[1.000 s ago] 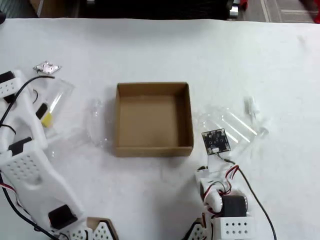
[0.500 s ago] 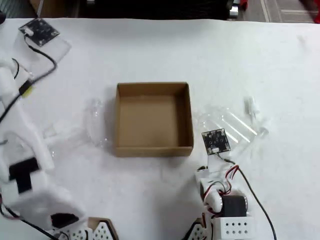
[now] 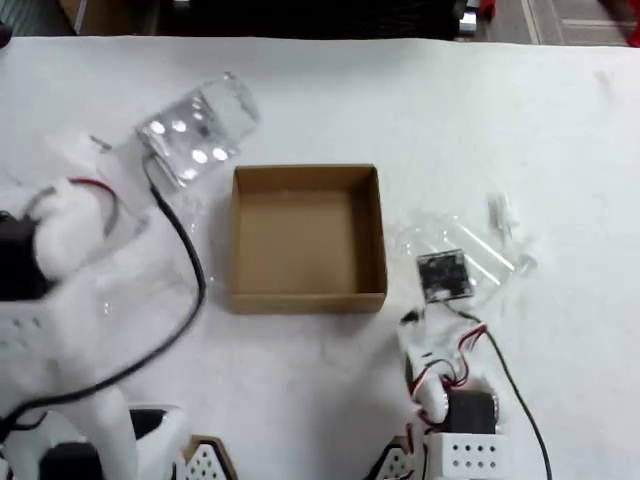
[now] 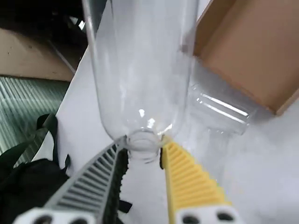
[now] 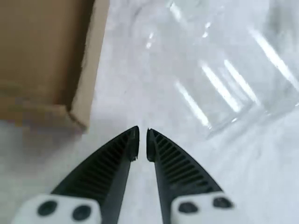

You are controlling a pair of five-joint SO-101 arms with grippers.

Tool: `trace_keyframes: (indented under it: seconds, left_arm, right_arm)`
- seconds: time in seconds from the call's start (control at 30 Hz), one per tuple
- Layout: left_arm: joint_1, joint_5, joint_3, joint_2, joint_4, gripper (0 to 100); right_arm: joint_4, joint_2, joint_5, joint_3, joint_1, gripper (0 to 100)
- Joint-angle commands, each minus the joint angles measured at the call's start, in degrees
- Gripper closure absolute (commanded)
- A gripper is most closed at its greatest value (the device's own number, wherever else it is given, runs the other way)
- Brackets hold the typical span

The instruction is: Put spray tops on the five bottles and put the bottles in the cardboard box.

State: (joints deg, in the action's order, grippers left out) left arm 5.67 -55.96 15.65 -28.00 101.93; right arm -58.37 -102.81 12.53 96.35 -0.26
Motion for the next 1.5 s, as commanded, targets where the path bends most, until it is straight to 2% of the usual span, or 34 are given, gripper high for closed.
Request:
trace_keyframes:
  seconds: [0.0, 0.13, 0.2, 0.33, 0.5, 0.6, 0.7, 0.77, 0.83, 0.9, 0.97, 1.13, 1.2, 1.27, 1.33, 1.47]
  left_arm:
    - [-8.57, 9.41, -1.67, -3.38, -0.09, 98]
    - [-12.44, 16.88, -1.93, -2.51, -0.35, 98]
    - [-14.02, 20.22, -1.93, -2.42, -0.09, 98]
    - [-17.63, 20.22, -1.93, -2.07, -0.26, 98]
    - [-20.62, 10.02, -1.32, -1.98, -0.62, 98]
    - [-20.26, 8.26, -1.41, -1.89, -3.25, 98]
    - [-20.18, 11.43, -2.02, -1.98, -4.66, 98]
    - [-20.53, 14.95, -2.02, -2.24, -4.66, 98]
    - [-20.44, 19.69, -1.93, -2.42, -5.01, 98]
    - [-20.26, 23.12, -1.93, -2.51, -5.19, 98]
    - [-20.18, 24.35, -2.02, -2.33, -5.89, 98]
    - [-19.3, 24.35, -8.35, -2.51, -6.24, 98]
    - [-19.3, 24.44, -12.92, -2.51, -6.59, 98]
    - [-19.03, 24.62, -17.85, -2.59, -8.44, 98]
    - [-18.95, 24.7, -22.51, -2.86, -11.43, 98]
    - [-19.47, 30.68, -32.0, -6.37, -21.45, 98]
  right_arm:
    - [18.51, -0.57, 0.44, -1.49, 5.76, 98.2]
    - [29.23, -0.57, 1.49, -5.63, 10.86, 98.1]
    - [29.67, -0.57, 6.42, -8.0, 10.77, 98.1]
    - [24.4, -0.57, 25.85, -14.24, 6.99, 98.0]
    - [16.48, -0.66, 51.6, -26.11, 0.75, 98.0]
    - [10.33, -0.66, 63.74, -32.26, -2.07, 94.5]
    - [7.25, -0.75, 65.85, -35.6, -1.89, 87.8]
    - [5.41, -0.75, 65.85, -37.1, 2.68, 85.1]
    - [4.79, -0.66, 64.7, -37.36, 7.78, 86.5]
    - [4.88, -0.66, 57.05, -37.63, 9.1, 93.2]
    - [5.14, -0.66, 45.98, -38.95, 10.42, 99.0]
    - [4.7, -0.48, 11.69, -47.21, 17.36, 98.1]
    - [4.79, -0.48, 1.05, -50.73, 17.45, 98.2]
    - [5.05, -0.48, -6.95, -53.63, 14.73, 98.2]
    - [4.88, -0.48, -12.48, -55.38, 8.84, 98.2]
    - [5.14, -0.48, -14.33, -54.24, -8.04, 97.8]
